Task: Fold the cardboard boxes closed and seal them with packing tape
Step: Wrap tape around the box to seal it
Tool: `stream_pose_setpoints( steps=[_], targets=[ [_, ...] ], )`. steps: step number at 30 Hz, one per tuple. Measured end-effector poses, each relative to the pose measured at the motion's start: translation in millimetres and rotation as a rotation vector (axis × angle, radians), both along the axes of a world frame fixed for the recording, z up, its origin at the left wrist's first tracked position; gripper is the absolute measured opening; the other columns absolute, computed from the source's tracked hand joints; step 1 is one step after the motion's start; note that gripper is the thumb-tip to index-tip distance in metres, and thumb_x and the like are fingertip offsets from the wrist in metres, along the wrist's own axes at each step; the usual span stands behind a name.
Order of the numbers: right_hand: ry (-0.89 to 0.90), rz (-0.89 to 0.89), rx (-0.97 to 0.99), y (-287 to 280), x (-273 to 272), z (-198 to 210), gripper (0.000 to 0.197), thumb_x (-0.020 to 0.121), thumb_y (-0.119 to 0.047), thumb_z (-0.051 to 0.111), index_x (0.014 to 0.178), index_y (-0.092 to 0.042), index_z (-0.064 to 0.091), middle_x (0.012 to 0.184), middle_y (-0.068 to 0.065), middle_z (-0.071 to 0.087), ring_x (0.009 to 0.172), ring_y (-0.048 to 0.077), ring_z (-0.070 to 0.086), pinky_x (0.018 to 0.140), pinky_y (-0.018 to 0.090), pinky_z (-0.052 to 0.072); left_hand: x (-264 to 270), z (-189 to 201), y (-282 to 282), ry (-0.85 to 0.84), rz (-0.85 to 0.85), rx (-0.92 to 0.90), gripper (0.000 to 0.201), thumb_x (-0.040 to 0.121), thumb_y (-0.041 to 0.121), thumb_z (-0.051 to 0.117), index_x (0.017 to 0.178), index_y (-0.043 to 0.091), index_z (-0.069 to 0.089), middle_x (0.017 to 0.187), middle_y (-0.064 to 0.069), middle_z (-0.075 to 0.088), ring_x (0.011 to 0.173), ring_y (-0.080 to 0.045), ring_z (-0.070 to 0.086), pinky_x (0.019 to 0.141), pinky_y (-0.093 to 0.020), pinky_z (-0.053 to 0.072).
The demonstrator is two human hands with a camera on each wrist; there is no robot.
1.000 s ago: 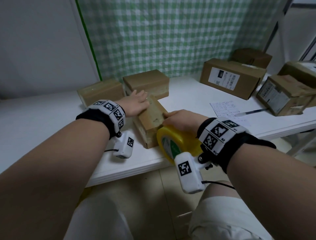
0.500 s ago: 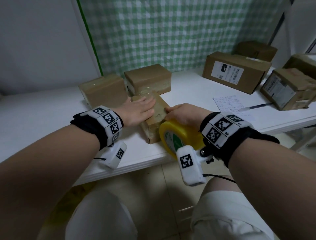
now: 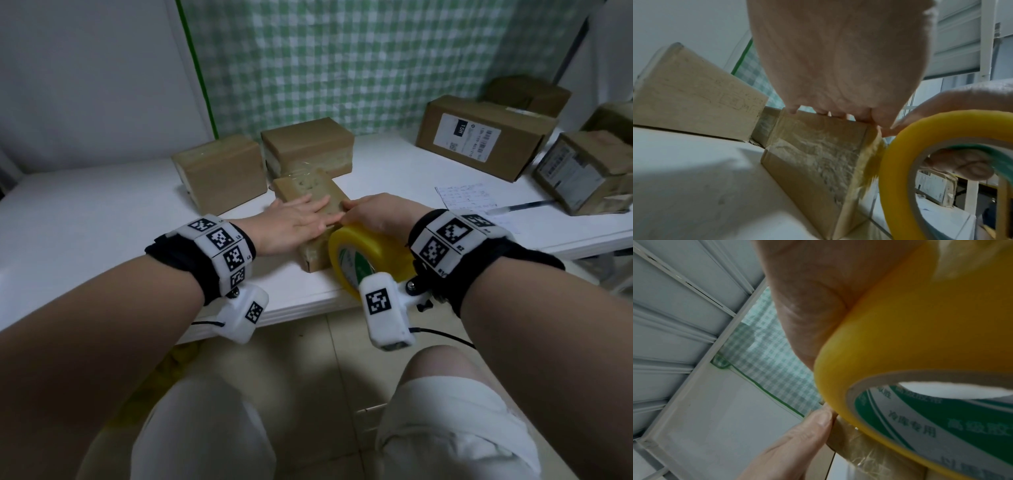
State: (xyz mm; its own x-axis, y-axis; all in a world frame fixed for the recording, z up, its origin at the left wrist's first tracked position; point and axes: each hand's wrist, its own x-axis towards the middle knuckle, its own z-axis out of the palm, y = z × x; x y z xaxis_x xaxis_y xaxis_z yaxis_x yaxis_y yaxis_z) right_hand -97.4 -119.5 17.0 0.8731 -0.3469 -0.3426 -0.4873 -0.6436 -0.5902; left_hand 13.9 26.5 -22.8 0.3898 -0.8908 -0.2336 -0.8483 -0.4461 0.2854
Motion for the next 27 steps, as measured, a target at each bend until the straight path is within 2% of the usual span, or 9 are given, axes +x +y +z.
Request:
stream_pose_setpoints(
  steps=[3, 8, 14, 16, 18, 19, 21, 23, 27],
  targets=[
    [-0.004, -0.013, 0.008, 1, 2, -2, 0.044, 0.095, -0.021, 0.048, 0.138, -0.013, 0.049, 0.141, 0.007, 0.049, 0.131, 0.022, 0.046, 0.107, 0.030, 0.038, -1, 4, -2, 0.054, 0.018, -0.040, 0.056, 0.089, 0.058, 0.015, 0.143, 0.043, 0.022, 0.159, 0.007, 0.002, 0.146, -0.017, -0.007, 0.117, -0.052, -0.002],
    [-0.008, -0.023, 0.036, 3, 2, -2, 0.046, 0.095, -0.021, 0.051, 0.140, -0.015, 0.046, 0.143, 0.005, 0.047, 0.133, 0.019, 0.043, 0.104, 0.024, 0.035, -5, 12, -4, 0.148, 0.084, -0.083, 0.041, 0.100, 0.043, 0.028, 0.139, 0.036, 0.040, 0.159, 0.006, 0.008, 0.146, -0.017, -0.004, 0.118, -0.040, -0.007],
    [-0.036, -0.048, 0.080, 4, 1, -1, 0.045, 0.094, -0.022, 0.054, 0.138, -0.017, 0.049, 0.141, 0.003, 0.049, 0.131, 0.018, 0.045, 0.099, 0.022, 0.037, -8, 18, -7, 0.201, 0.122, -0.073, 0.042, 0.100, 0.043, 0.030, 0.137, 0.031, 0.045, 0.157, 0.008, 0.015, 0.147, -0.020, -0.002, 0.118, -0.037, -0.005],
    [-0.045, -0.052, 0.089, 3, 0, -2, 0.044, 0.093, -0.022, 0.055, 0.137, -0.017, 0.050, 0.140, 0.003, 0.051, 0.130, 0.019, 0.047, 0.100, 0.024, 0.038, -8, 20, -8, 0.230, 0.136, -0.091, 0.040, 0.100, 0.039, 0.033, 0.136, 0.030, 0.048, 0.157, 0.007, 0.018, 0.146, -0.018, 0.004, 0.116, -0.028, -0.002],
    [-0.051, -0.067, 0.098, 4, -2, -1, 0.043, 0.093, -0.021, 0.055, 0.136, -0.016, 0.051, 0.140, 0.004, 0.051, 0.129, 0.020, 0.047, 0.098, 0.025, 0.039, -9, 20, -10, 0.268, 0.160, -0.131, 0.037, 0.101, 0.034, 0.037, 0.135, 0.027, 0.051, 0.155, 0.005, 0.024, 0.144, -0.014, 0.016, 0.103, -0.011, 0.007],
    [-0.049, -0.072, 0.099, 5, -2, 0, 0.043, 0.093, -0.021, 0.054, 0.136, -0.016, 0.051, 0.140, 0.004, 0.051, 0.129, 0.020, 0.047, 0.097, 0.024, 0.039, -10, 20, -11, 0.278, 0.176, -0.163, 0.036, 0.100, 0.031, 0.041, 0.133, 0.025, 0.053, 0.154, 0.005, 0.028, 0.142, -0.012, 0.022, 0.101, -0.009, 0.011],
    [-0.028, -0.054, 0.063, 7, -4, 3, 0.047, 0.095, -0.026, 0.053, 0.140, -0.015, 0.046, 0.144, 0.005, 0.046, 0.131, 0.022, 0.045, 0.103, 0.024, 0.037, -11, 18, -14, 0.268, 0.225, -0.232, 0.033, 0.097, 0.029, 0.049, 0.128, 0.024, 0.058, 0.148, 0.004, 0.040, 0.137, -0.011, 0.034, 0.110, -0.017, 0.020],
    [-0.016, -0.044, -0.006, 9, -6, 6, 0.051, 0.095, -0.033, 0.052, 0.141, -0.013, 0.042, 0.145, 0.010, 0.044, 0.130, 0.027, 0.044, 0.109, 0.034, 0.035, -11, 17, -17, 0.186, 0.273, -0.285, 0.033, 0.093, 0.031, 0.056, 0.124, 0.022, 0.062, 0.138, 0.005, 0.053, 0.129, -0.011, 0.045, 0.110, -0.025, 0.030],
    [-0.036, -0.074, -0.008, 11, -12, 8, 0.052, 0.094, -0.035, 0.054, 0.140, -0.012, 0.044, 0.143, 0.012, 0.045, 0.128, 0.028, 0.046, 0.108, 0.039, 0.037, -15, 18, -21, 0.067, 0.275, -0.308, 0.037, 0.091, 0.034, 0.059, 0.125, 0.020, 0.062, 0.133, 0.002, 0.057, 0.124, -0.013, 0.049, 0.102, -0.021, 0.033]
  ],
)
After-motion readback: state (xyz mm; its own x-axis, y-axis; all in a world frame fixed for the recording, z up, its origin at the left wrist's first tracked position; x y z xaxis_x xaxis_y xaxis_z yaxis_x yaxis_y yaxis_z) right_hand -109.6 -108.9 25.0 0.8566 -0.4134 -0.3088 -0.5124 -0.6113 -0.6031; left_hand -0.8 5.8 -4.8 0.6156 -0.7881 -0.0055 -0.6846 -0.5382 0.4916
